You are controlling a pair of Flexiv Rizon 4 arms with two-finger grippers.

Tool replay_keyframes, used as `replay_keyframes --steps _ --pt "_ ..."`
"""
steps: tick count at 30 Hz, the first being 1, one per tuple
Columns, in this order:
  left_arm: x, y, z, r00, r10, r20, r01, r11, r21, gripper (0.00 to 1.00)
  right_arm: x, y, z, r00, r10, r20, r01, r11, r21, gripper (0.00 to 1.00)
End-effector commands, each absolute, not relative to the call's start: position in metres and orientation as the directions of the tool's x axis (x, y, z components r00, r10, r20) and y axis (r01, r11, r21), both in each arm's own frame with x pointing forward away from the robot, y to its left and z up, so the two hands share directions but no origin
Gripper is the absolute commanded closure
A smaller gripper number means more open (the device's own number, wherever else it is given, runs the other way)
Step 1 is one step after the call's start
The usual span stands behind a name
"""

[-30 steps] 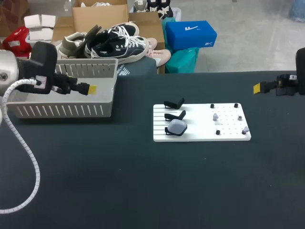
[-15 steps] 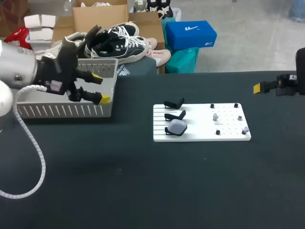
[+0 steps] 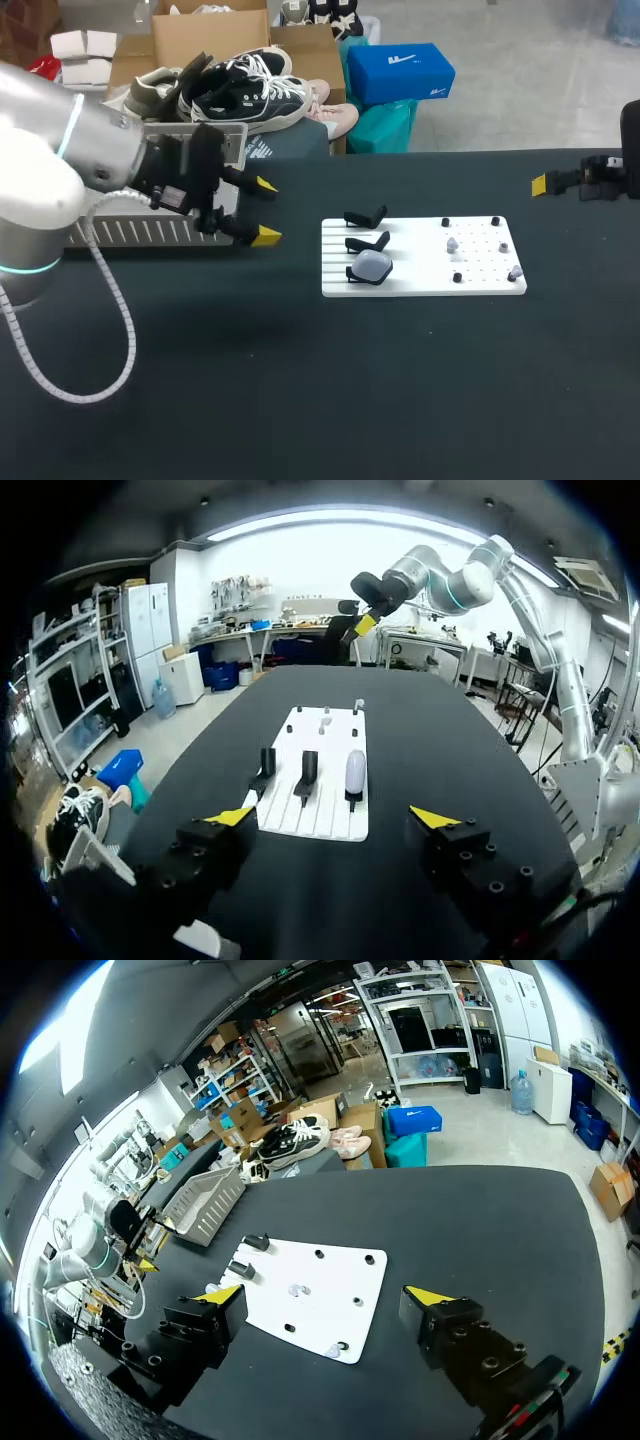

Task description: Pick up each earbud case from the left stands, insert the matching earbuds, close the lid, and place the case in the box.

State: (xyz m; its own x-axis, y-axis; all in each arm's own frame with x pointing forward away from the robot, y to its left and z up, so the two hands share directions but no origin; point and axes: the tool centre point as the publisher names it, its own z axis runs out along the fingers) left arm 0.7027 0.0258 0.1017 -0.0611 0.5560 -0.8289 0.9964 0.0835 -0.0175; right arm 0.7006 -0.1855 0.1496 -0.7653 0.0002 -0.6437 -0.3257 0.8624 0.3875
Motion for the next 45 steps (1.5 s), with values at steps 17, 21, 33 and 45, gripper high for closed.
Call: replay_keyframes --steps 17,21,33,45 --pt "0.701 -0.028 0.051 0.0 0.527 -0.85 1.0 -0.007 -0.005 0.0 0.701 -0.186 0.149 -0.765 0.0 -0.643 -0.327 0.862 0.388 0.0" --pt "0.704 -0.035 0.049 0.002 0.52 -0.854 1.0 0.003 0.005 0.02 0.701 -0.186 0.149 -0.765 0.0 -0.643 -0.327 0.862 0.388 0.0" --pt "0.703 -0.057 0.038 0.01 0.505 -0.863 1.0 -0.007 0.007 0.41 0.701 -0.186 0.149 -0.765 0.0 -0.643 -0.327 0.862 0.388 0.0" --pt "0.698 -0.072 0.029 0.037 0.489 -0.872 0.999 -0.039 0.02 0.56 0.701 -0.186 0.149 -0.765 0.0 -0.643 -0.327 0.862 0.388 0.0"
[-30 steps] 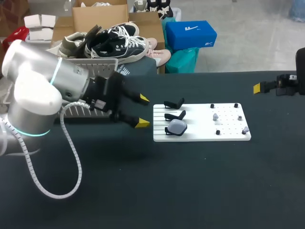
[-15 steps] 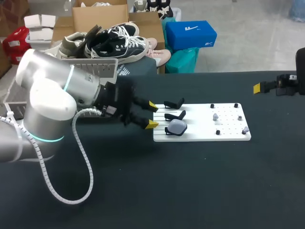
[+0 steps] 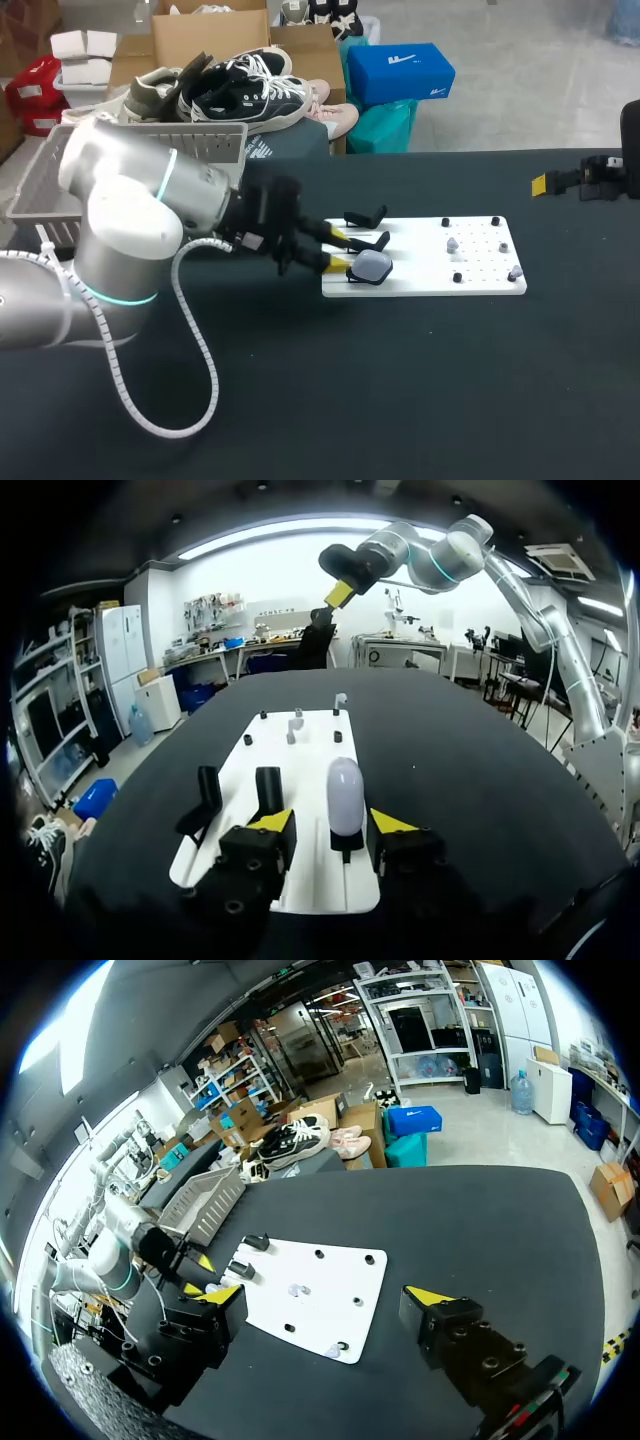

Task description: Pick up each earbud case from the left stands, insert the matching earbuds, close the lid, and place the case in the box.

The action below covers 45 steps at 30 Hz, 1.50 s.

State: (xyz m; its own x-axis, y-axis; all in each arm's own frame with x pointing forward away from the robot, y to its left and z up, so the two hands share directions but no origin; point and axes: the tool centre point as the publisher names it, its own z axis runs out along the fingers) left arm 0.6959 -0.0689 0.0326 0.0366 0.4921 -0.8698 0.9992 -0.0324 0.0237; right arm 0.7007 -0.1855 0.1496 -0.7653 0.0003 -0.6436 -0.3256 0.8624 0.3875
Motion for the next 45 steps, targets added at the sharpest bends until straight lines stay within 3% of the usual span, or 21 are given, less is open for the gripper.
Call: replay_keyframes --steps 1,5,45 --pt "0.698 -0.072 0.028 0.035 0.488 -0.872 0.999 -0.039 0.018 0.57 0.701 -0.186 0.149 -0.765 0.0 -0.643 -0.327 0.862 0.388 0.0" --pt "0.697 -0.074 0.027 0.028 0.483 -0.875 0.999 -0.038 0.011 0.53 0.701 -0.186 0.149 -0.765 0.0 -0.643 -0.327 0.862 0.388 0.0" --pt "0.689 -0.094 0.017 0.006 0.442 -0.897 1.0 -0.013 0.001 0.53 0.701 -0.186 0.149 -0.765 0.0 -0.643 -0.327 0.862 0.388 0.0"
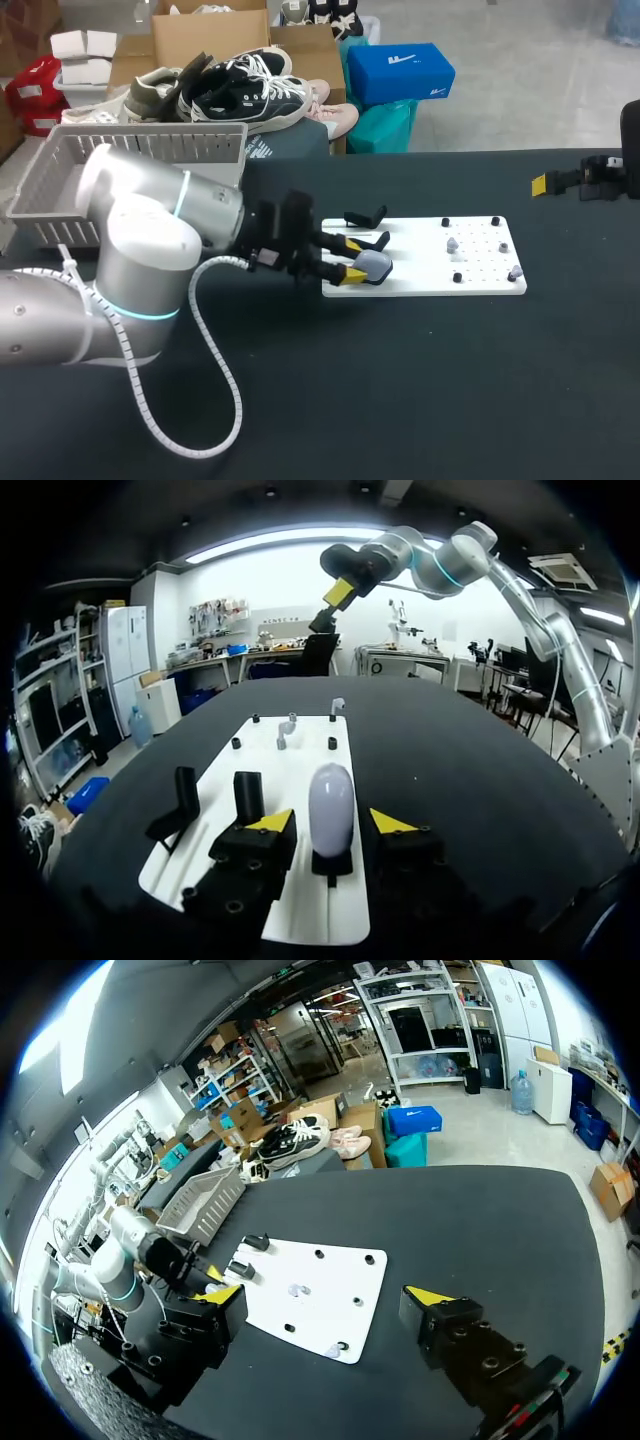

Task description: Pick up each earbud case from the left stands, insert the matching earbuds, close the lid, and place the case in the box.

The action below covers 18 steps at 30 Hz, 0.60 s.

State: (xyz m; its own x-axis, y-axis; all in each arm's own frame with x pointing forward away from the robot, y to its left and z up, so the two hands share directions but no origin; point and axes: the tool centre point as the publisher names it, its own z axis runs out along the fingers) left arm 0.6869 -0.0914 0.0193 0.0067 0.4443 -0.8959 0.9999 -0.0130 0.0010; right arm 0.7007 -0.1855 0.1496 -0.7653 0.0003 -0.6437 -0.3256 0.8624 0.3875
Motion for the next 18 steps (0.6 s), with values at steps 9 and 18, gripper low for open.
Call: replay_keyframes --steps 9,18 --pt "0.6906 -0.097 0.0149 0.006 0.442 -0.897 1.0 -0.01 0.001 0.55 0.7013 -0.1859 0.1491 -0.765 0.0 -0.643 -0.327 0.862 0.388 0.0" --pt "0.6893 -0.0995 0.0154 0.01 0.439 -0.898 1.0 -0.012 0.005 0.54 0.7013 -0.1859 0.1491 -0.765 0.0 -0.643 -0.327 0.862 0.388 0.0"
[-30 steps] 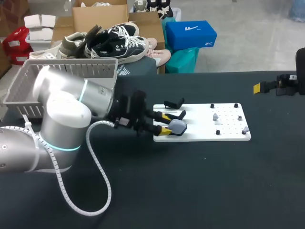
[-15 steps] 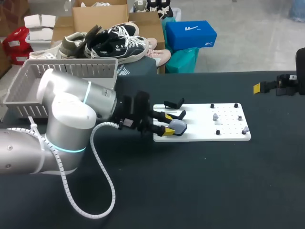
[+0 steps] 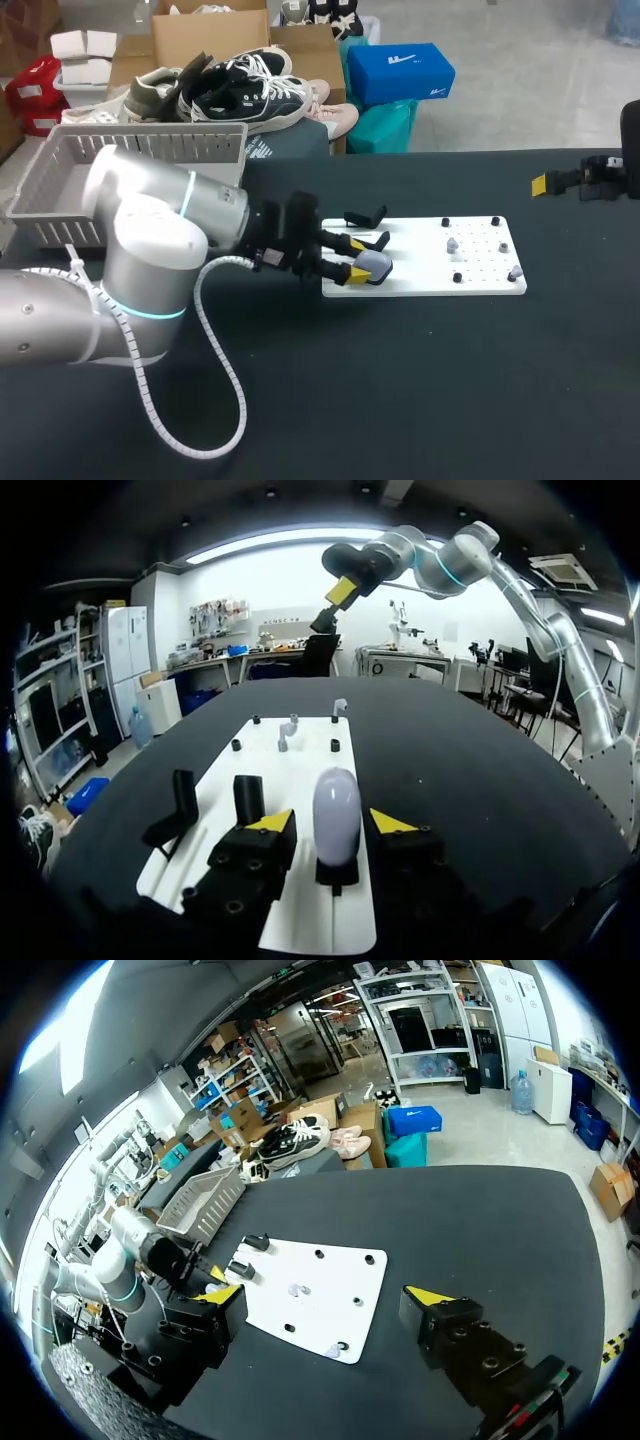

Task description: Pick up each earbud case from the left stands, insert the matching earbuds, close the lid, and place the case in the box.

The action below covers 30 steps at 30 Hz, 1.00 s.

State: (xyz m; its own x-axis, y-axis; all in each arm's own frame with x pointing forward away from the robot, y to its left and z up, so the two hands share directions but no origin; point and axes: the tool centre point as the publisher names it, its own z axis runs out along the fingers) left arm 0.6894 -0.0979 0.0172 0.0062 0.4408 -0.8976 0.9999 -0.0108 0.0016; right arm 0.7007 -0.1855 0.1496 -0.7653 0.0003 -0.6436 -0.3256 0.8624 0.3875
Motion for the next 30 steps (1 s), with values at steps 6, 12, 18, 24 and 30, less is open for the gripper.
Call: replay_keyframes --steps 6,12,18,24,30 --pt "0.6888 -0.1007 0.0138 0.016 0.441 -0.897 1.0 -0.014 0.011 0.55 0.7013 -0.1859 0.1491 -0.765 0.0 -0.643 -0.327 0.862 0.388 0.0" --pt "0.689 -0.1016 0.0138 0.019 0.439 -0.898 1.0 -0.011 0.016 0.58 0.7013 -0.1859 0.1491 -0.765 0.0 -0.643 -0.327 0.862 0.388 0.0" --pt "0.6892 -0.1022 0.0141 0.014 0.439 -0.898 1.0 -0.005 0.013 0.61 0.7013 -0.1859 0.1491 -0.765 0.0 -0.643 -0.327 0.862 0.388 0.0" --pt "0.6862 -0.0994 0.0152 0.008 0.437 -0.899 1.0 -0.003 0.008 1.0 0.7013 -0.1859 0.1491 -0.765 0.0 -0.643 -0.327 0.862 0.388 0.0" --pt "0.6804 -0.0954 0.0232 0.005 0.422 -0.907 1.0 -0.012 0.0 1.0 0.7013 -0.1859 0.1491 -0.765 0.0 -0.643 -0.327 0.862 0.388 0.0"
